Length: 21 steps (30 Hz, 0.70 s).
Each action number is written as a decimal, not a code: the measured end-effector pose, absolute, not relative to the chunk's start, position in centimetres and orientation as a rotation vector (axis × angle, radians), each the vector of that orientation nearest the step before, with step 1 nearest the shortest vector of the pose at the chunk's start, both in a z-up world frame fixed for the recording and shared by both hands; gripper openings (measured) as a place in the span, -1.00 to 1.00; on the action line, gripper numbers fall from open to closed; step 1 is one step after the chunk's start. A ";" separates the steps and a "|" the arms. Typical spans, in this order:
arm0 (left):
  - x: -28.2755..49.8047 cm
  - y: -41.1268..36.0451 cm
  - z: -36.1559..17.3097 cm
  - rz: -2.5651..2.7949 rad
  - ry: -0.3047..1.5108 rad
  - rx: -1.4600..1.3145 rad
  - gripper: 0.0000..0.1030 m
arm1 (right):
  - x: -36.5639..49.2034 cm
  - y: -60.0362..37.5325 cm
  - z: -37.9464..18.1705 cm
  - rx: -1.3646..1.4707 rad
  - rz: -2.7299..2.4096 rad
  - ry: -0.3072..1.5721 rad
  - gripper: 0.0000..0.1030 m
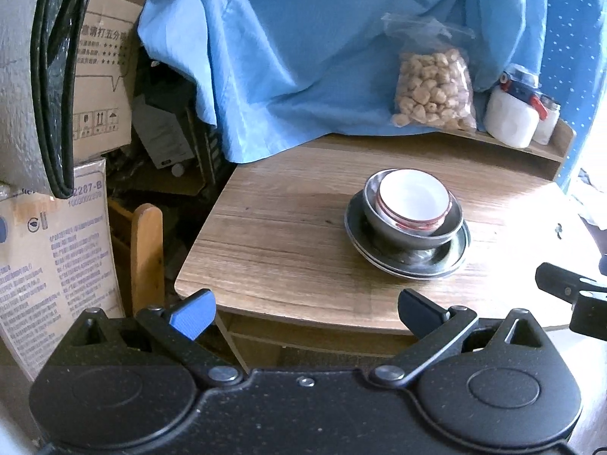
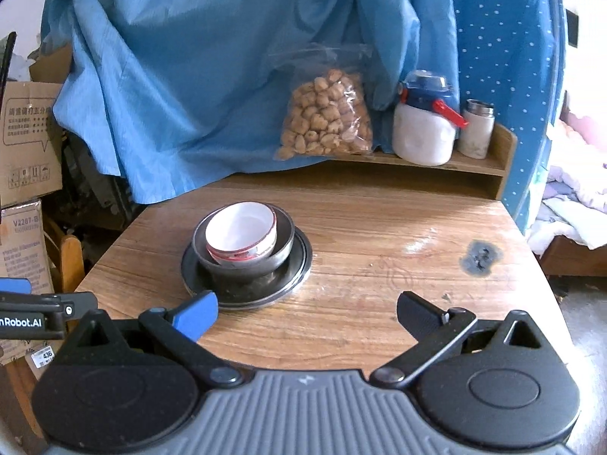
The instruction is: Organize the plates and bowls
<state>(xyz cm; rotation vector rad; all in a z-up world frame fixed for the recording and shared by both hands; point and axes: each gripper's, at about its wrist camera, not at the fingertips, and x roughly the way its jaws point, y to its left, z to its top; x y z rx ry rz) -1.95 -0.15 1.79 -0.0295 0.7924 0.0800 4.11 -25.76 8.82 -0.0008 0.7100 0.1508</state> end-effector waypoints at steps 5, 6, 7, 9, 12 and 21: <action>-3.3 -0.3 1.9 0.059 0.788 0.006 0.98 | 2.8 -26.3 8.7 0.018 0.139 0.708 0.99; -3.5 -0.3 1.9 0.058 0.789 0.009 0.98 | 2.6 -26.3 8.6 0.019 0.137 0.713 0.99; -3.7 -0.2 1.9 0.057 0.792 0.008 0.98 | 2.4 -26.4 8.5 0.018 0.133 0.721 0.99; -4.0 0.0 1.8 0.060 0.798 -0.003 0.98 | 2.1 -26.5 8.3 0.017 0.134 0.735 0.99; -4.4 -0.1 1.9 0.054 0.796 -0.005 0.98 | 1.6 -26.5 8.3 0.013 0.136 0.737 0.99; -4.9 -1.0 2.0 0.031 0.788 0.017 0.98 | 1.3 -26.3 8.2 0.005 0.162 0.742 0.99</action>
